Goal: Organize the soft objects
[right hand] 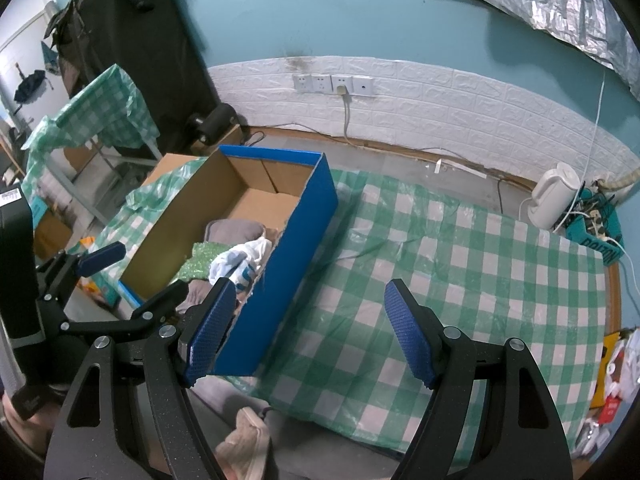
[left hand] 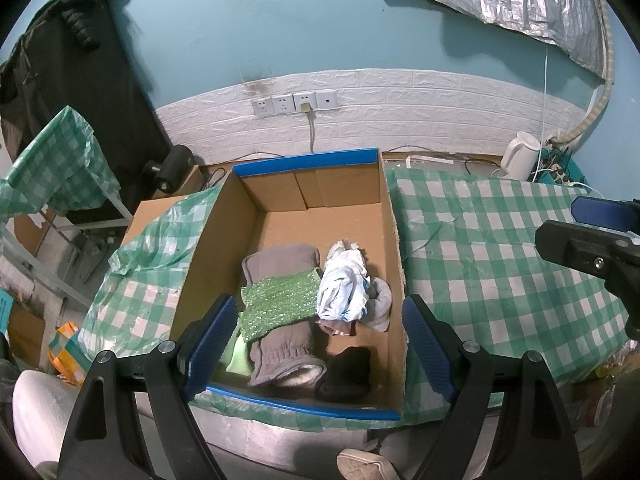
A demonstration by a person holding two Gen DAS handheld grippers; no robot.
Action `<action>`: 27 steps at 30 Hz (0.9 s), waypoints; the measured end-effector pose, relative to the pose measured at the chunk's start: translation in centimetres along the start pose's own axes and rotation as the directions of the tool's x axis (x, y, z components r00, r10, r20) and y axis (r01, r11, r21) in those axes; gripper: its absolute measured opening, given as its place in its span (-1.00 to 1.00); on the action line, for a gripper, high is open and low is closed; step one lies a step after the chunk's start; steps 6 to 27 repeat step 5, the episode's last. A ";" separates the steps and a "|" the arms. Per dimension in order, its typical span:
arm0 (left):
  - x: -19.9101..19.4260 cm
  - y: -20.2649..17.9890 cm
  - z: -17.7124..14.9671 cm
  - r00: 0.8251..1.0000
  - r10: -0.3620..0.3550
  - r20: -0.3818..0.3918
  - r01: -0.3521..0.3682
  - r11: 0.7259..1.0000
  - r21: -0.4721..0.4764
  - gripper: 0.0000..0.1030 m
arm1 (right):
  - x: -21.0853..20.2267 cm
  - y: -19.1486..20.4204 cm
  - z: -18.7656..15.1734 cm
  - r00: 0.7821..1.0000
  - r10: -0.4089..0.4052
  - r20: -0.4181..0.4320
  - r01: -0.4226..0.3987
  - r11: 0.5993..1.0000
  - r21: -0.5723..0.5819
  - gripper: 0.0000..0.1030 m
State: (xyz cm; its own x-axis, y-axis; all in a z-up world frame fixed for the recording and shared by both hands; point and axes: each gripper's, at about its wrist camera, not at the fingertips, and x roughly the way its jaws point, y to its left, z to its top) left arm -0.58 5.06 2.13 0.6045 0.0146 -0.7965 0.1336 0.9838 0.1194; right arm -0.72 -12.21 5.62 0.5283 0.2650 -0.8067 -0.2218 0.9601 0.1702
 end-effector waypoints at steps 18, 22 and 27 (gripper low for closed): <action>0.0 0.0 0.0 1.000 -0.001 -0.004 0.001 1.000 -0.003 0.66 | 0.0 0.0 0.0 1.000 -0.001 -0.002 0.001 1.000 0.001 0.50; 0.0 0.0 0.0 1.000 -0.001 -0.004 0.001 1.000 -0.003 0.66 | 0.0 0.0 0.0 1.000 -0.001 -0.002 0.001 1.000 0.001 0.50; 0.0 0.0 0.0 1.000 -0.001 -0.004 0.001 1.000 -0.003 0.66 | 0.0 0.0 0.0 1.000 -0.001 -0.002 0.001 1.000 0.001 0.50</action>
